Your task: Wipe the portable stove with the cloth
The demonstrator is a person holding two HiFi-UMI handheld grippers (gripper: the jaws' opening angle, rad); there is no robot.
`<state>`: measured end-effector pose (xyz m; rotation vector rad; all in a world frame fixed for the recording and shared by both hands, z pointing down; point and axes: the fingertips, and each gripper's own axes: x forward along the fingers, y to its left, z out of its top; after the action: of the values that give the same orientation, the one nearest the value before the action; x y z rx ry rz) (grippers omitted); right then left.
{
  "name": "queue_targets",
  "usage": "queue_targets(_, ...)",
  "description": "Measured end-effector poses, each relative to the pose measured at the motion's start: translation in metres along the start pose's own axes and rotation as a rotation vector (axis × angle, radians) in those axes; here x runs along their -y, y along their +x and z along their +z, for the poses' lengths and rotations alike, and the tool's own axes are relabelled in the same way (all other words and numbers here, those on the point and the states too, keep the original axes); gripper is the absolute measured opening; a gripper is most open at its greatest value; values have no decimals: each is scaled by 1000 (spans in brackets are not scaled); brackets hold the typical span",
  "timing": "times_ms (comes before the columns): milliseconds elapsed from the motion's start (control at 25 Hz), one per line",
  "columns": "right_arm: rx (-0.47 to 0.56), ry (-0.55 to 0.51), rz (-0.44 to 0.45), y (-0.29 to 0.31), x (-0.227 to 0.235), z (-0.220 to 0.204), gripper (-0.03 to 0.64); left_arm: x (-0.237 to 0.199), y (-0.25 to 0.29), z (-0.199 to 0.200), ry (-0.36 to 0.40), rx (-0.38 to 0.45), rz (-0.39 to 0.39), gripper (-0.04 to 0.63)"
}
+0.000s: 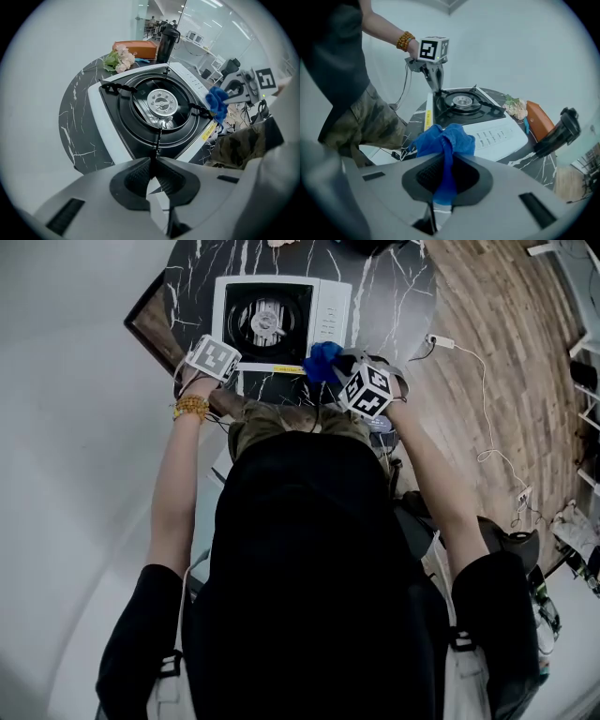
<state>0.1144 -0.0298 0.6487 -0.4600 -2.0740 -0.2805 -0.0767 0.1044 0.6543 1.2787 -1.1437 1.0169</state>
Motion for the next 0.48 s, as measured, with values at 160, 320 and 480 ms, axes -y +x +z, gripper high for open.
queue_targets(160, 106, 123, 142, -14, -35, 12, 32, -16, 1, 0, 48, 38, 99, 29)
queue_targets(320, 472, 419, 200, -61, -31, 59, 32, 24, -40, 22, 107, 402, -3, 46)
queue_targets(480, 656, 597, 131, -92, -11, 85, 32, 123, -126, 70, 231, 835, -377, 226)
